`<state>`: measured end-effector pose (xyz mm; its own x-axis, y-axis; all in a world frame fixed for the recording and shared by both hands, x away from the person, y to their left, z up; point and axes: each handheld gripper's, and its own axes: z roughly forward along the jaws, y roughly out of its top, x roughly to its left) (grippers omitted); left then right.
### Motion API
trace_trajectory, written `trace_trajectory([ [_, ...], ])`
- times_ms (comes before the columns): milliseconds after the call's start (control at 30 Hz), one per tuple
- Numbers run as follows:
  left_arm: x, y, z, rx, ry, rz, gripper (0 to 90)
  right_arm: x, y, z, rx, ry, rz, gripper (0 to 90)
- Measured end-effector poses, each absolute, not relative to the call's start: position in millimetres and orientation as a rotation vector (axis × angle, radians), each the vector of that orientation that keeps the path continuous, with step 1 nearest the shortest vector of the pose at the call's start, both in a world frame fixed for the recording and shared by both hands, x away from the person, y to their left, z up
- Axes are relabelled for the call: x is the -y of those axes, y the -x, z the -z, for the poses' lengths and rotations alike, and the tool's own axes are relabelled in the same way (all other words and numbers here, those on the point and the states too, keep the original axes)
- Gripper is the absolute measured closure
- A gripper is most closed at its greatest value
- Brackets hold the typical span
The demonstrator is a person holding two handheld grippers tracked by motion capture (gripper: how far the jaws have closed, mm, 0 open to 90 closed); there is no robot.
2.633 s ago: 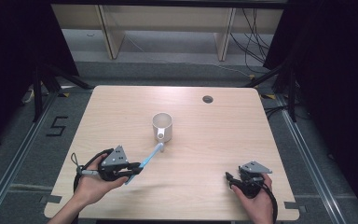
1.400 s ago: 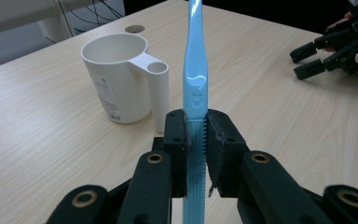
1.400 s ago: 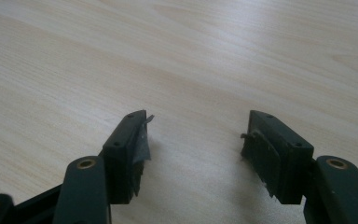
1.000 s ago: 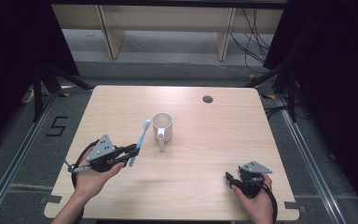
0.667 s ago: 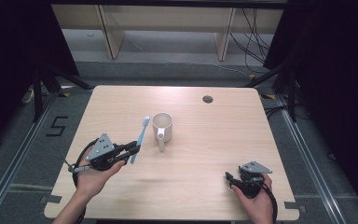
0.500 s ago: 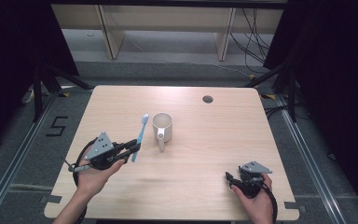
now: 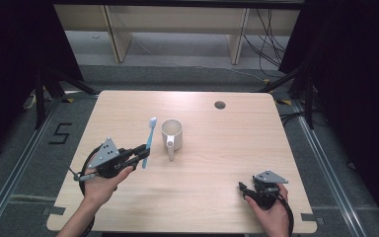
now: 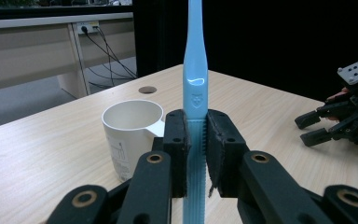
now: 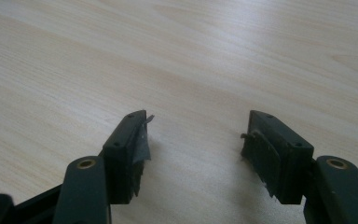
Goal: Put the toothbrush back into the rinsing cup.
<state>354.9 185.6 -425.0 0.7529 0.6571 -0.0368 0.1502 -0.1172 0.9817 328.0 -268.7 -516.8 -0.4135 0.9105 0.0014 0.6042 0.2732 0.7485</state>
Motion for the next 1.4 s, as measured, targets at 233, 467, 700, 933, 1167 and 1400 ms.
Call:
trace_trajectory([
  [233, -181, -357, 423, -0.64, -1.631, -0.482, 78.2, 269, -328, 517, -2.118, -1.369, -0.953, 39.9],
  [467, -176, -360, 421, -0.633, -1.618, -0.48, 78.2, 269, -328, 517, -2.118, -1.367, -0.954, 39.9],
  [700, -169, -364, 419, -0.631, -1.57, -0.484, 78.2, 269, -328, 517, -2.118, -1.365, -0.955, 39.9],
  [933, -164, -368, 418, -0.631, -1.527, -0.496, 78.2, 270, -329, 517, -2.12, -1.343, -0.951, 40.0],
  [1167, -160, -371, 415, -0.631, -1.487, -0.511, 78.2, 269, -329, 517, -2.13, -1.358, -0.976, 40.0],
  [1400, -153, -378, 414, -0.632, -1.461, -0.52, 78.3, 269, -328, 516, -2.114, -1.37, -0.945, 40.0],
])
